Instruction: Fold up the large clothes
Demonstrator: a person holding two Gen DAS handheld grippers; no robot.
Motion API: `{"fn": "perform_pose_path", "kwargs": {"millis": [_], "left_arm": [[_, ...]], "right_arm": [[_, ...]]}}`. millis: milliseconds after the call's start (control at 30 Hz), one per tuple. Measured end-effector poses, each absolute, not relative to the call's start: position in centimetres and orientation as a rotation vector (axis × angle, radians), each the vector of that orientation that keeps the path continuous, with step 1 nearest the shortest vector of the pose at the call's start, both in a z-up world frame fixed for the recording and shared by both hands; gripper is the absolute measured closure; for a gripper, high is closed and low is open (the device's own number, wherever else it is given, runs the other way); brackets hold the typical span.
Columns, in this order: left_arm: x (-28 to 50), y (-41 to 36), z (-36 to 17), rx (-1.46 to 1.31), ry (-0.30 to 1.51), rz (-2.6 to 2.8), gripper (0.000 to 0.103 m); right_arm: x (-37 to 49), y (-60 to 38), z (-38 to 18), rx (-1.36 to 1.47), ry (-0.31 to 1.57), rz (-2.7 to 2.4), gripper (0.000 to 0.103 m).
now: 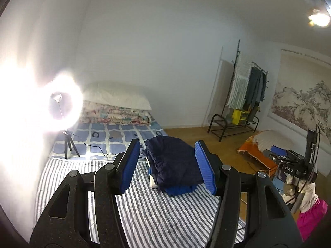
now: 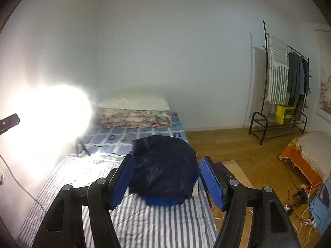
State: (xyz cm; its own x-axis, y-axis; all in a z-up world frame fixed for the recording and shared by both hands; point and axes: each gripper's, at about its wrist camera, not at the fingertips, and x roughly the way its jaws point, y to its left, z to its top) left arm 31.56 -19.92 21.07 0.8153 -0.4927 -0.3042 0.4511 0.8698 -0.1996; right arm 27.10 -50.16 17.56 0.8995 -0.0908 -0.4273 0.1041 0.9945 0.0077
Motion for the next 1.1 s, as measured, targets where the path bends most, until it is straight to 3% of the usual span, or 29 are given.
{"fn": "perform_pose_path", "kwargs": {"millis": [233, 433, 567, 833, 1000, 1100], "left_arm": [[21.0, -16.8, 23.7, -0.084, 0.301, -0.552, 0.045], [15.7, -14.6, 22.4, -0.084, 0.298, -0.566, 0.045], [14.6, -13.8, 18.3, -0.113, 0.373, -0.583, 0.039], [14.6, -15.4, 8.7, -0.077, 0.516, -0.556, 0.038], [16.0, -16.3, 4.1, -0.077, 0.542, -0.517, 0.029], [17.3, -17.0, 2.0, -0.050, 0.537, -0.483, 0.025]], "right_arm": [[18.2, -46.7, 20.9, 0.021, 0.380, -0.067, 0.034], [13.1, -45.4, 21.8, 0.049, 0.351, -0.070, 0.031], [10.5, -43.7, 19.8, 0.037, 0.363, -0.085, 0.029], [8.2, -41.5, 12.3, 0.066, 0.437, -0.110, 0.025], [8.1, -40.9, 7.9, 0.105, 0.463, -0.137, 0.014], [8.7, -41.2, 5.7, 0.141, 0.472, -0.154, 0.013]]}}
